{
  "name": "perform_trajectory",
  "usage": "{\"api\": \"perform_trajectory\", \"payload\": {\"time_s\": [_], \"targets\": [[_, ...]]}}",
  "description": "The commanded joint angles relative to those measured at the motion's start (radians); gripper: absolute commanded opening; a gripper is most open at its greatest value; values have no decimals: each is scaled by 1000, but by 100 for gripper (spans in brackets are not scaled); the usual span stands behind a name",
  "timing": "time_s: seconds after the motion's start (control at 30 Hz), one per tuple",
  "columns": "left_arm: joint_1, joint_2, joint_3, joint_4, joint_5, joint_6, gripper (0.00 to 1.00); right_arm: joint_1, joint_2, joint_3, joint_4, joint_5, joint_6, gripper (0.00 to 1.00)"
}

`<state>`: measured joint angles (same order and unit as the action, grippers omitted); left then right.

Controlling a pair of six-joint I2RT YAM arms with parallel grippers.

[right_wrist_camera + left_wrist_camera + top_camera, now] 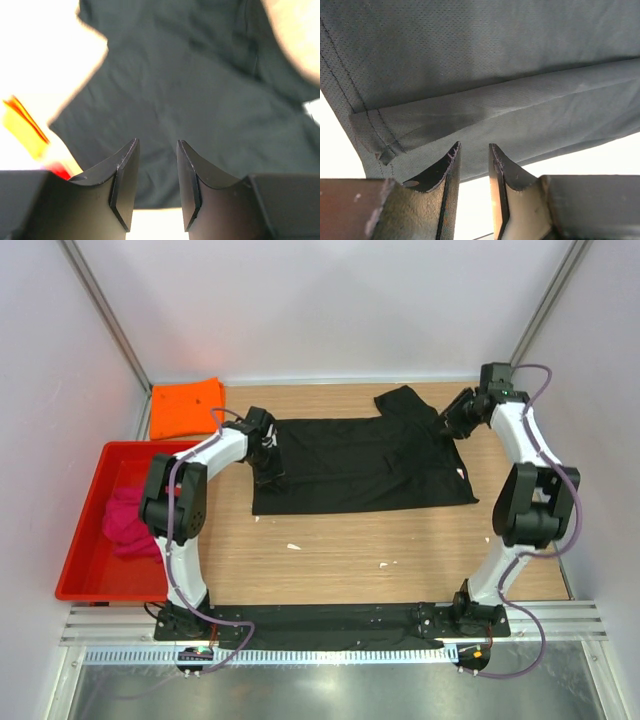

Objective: Fold and stack the t-shirts
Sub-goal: Fold the tshirt

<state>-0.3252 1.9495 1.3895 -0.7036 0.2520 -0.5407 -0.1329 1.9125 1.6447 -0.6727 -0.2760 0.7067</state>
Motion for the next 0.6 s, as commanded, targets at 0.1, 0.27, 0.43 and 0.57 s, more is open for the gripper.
{"api": "perform_trajectory", "payload": {"time_s": [0.1, 0.27, 0.43, 0.57], "targets": [[6, 34, 26, 10, -34, 38, 29, 24, -300, -308, -79, 44, -142, 42], [32, 78, 106, -20, -54, 56, 29, 24, -411, -462, -80, 41, -164, 42], [58, 144, 203, -48, -71, 70, 29, 27, -467, -539, -87, 34, -164, 42], [69, 178, 301, -88, -82, 73, 29, 39, -461, -525, -102, 38, -170, 41]]}}
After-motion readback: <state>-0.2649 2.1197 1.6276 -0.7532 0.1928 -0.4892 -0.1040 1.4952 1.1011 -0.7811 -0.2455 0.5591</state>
